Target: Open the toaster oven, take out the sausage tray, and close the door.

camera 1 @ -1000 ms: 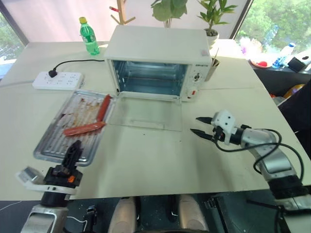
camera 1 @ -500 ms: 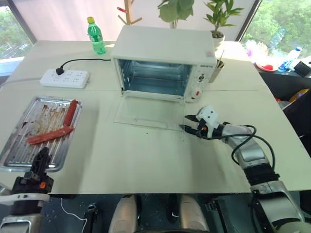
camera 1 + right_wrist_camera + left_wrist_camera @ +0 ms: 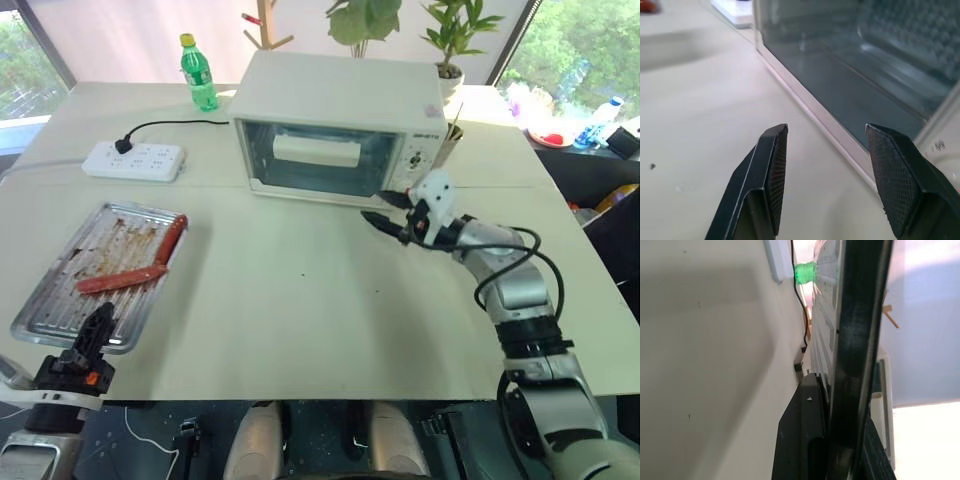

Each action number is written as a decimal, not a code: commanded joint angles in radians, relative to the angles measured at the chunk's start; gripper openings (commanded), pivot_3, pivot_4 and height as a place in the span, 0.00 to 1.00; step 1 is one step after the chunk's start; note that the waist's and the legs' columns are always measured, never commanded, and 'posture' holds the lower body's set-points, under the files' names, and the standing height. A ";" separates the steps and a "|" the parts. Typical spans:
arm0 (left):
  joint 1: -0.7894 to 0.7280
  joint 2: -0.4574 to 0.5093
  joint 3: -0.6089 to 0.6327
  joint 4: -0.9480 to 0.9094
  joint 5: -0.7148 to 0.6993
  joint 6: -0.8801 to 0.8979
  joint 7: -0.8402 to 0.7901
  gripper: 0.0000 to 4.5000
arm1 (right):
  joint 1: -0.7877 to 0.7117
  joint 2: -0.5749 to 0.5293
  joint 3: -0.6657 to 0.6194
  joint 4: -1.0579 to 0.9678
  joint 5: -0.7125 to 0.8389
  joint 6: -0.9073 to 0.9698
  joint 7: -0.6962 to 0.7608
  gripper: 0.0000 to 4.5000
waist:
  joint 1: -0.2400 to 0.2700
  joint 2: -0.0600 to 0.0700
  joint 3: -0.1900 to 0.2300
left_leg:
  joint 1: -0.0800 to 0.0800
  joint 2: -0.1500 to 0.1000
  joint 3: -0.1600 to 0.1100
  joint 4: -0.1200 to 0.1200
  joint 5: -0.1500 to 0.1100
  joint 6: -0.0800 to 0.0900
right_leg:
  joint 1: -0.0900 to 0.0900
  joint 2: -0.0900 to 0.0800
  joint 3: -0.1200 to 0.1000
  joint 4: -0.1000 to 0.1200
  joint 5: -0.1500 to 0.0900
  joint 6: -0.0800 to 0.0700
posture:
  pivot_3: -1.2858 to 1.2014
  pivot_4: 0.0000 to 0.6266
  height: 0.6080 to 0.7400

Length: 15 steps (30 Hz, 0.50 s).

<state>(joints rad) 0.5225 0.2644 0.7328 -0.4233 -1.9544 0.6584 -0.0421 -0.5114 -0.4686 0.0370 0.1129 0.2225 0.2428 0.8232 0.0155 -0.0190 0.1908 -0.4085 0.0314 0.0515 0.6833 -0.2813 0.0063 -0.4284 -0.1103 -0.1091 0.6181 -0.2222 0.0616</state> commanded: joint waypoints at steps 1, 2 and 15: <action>-0.007 0.047 -0.009 -0.010 -0.018 0.060 -0.028 0.00 | 0.056 -0.055 0.002 -0.107 0.017 -0.007 0.057 0.55 | -0.001 0.001 0.001 | 0.000 0.000 0.000 0.000 0.000 0.000 | 0.000 -0.001 0.000 0.000 0.000 0.000 | 0.52 0.24 0.82; -0.018 0.071 -0.024 -0.006 -0.018 0.081 -0.024 0.00 | 0.080 -0.080 -0.003 -0.126 0.022 -0.010 0.082 0.55 | -0.003 0.001 0.001 | 0.000 0.000 0.000 0.000 0.000 0.000 | 0.000 -0.002 0.000 0.000 0.000 0.000 | 0.52 0.24 0.82; -0.327 0.399 -0.233 0.244 -0.018 0.399 -0.090 0.00 | 0.336 -0.292 -0.139 -0.388 0.133 0.094 0.174 0.98 | -0.001 0.002 0.001 | 0.001 0.000 -0.001 0.000 0.001 -0.002 | 0.000 -0.001 -0.001 0.002 0.000 0.000 | 0.52 0.24 0.82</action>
<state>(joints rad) 0.2188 0.6313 0.5232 -0.1934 -1.9537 1.0046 -0.0903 -0.1842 -0.7381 -0.0519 -0.2208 0.3306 0.3282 1.0040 0.0146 -0.0165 0.1914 -0.4077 0.0316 0.0508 0.6834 -0.2805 0.0046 -0.4286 -0.1118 -0.1099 0.6203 -0.2221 0.0616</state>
